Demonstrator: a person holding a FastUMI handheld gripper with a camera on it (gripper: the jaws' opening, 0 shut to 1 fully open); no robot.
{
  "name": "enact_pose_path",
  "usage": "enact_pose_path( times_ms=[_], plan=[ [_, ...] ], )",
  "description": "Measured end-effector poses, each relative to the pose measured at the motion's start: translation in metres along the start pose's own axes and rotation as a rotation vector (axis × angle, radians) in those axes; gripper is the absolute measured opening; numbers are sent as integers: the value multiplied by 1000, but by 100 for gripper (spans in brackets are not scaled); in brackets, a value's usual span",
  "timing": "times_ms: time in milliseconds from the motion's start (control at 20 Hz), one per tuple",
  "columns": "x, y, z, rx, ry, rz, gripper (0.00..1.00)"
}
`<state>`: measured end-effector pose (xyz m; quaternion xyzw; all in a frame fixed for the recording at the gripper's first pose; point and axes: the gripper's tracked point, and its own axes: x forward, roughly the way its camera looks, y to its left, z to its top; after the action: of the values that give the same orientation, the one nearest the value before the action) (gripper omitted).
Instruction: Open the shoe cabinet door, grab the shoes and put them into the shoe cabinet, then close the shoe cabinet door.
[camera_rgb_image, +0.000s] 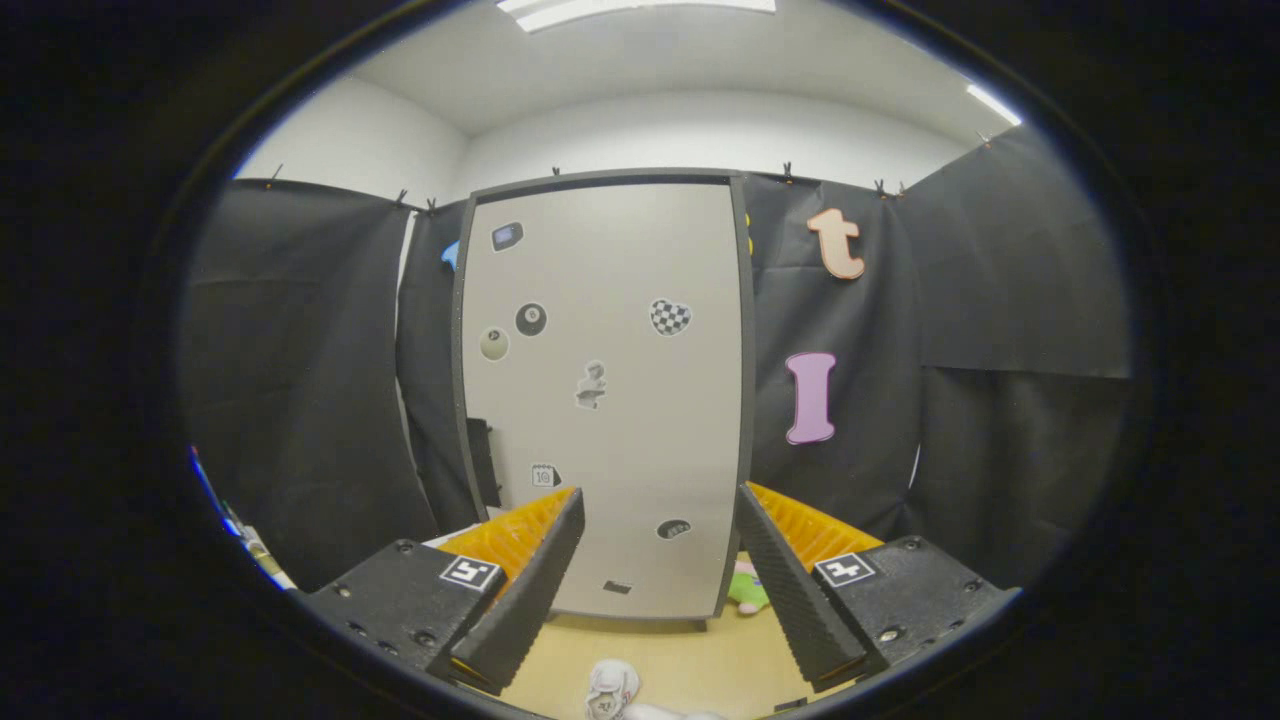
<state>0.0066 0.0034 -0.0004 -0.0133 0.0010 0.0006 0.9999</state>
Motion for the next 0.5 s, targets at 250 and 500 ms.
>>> enact_pose_path(
  times_ms=[250,500],
  plan=[
    [1,1,0,-1,2,2,99],
    [4,6,-6,-6,9,5,99]
  ],
)
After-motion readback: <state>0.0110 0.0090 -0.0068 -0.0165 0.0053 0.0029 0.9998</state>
